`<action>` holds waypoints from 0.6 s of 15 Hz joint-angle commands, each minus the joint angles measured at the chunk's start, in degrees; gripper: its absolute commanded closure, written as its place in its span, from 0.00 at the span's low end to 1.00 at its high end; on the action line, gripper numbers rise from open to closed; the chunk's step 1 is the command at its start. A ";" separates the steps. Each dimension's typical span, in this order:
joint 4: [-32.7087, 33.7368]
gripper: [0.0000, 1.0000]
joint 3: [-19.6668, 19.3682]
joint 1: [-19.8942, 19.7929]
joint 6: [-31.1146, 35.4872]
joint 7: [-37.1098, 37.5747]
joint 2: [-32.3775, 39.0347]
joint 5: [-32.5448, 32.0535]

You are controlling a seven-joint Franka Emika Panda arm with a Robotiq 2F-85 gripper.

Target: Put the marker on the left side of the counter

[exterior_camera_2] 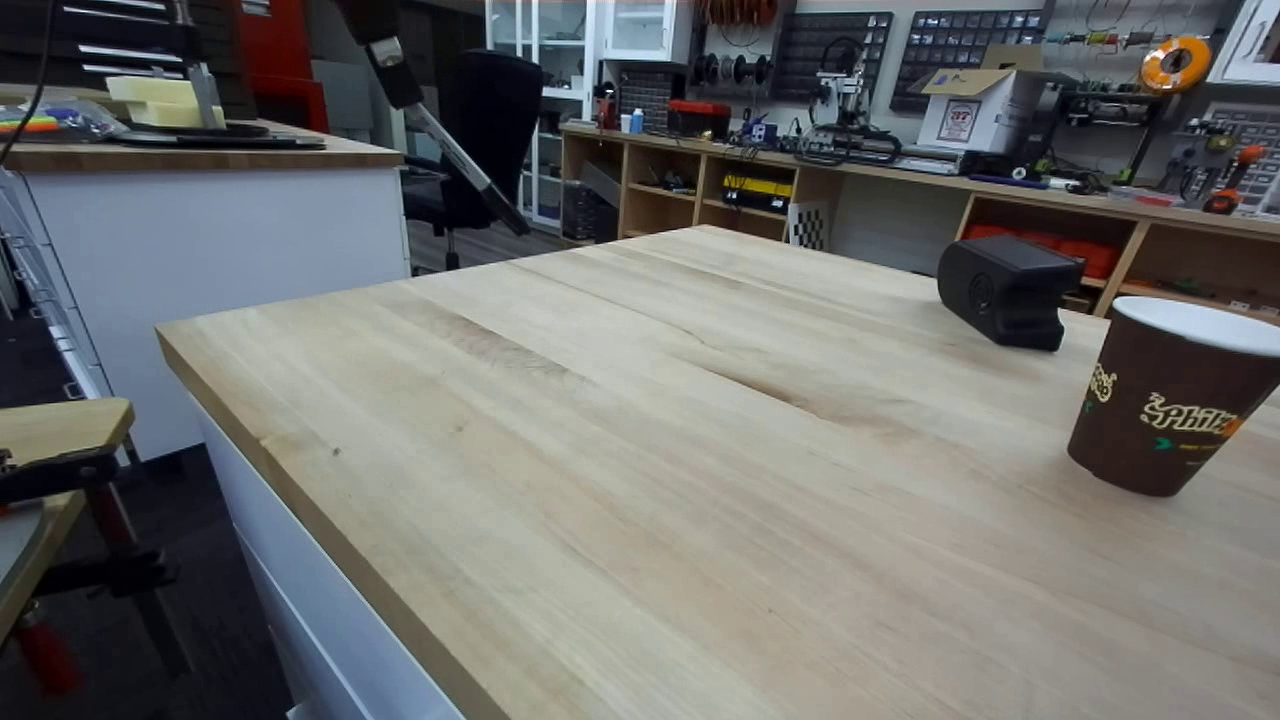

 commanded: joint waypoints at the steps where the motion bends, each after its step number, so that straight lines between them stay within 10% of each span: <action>1: 0.81 0.97 -0.74 -1.35 -6.10 0.29 -2.51 1.01; 9: 4.37 0.97 -2.61 -3.02 -9.05 -0.33 1.74 1.06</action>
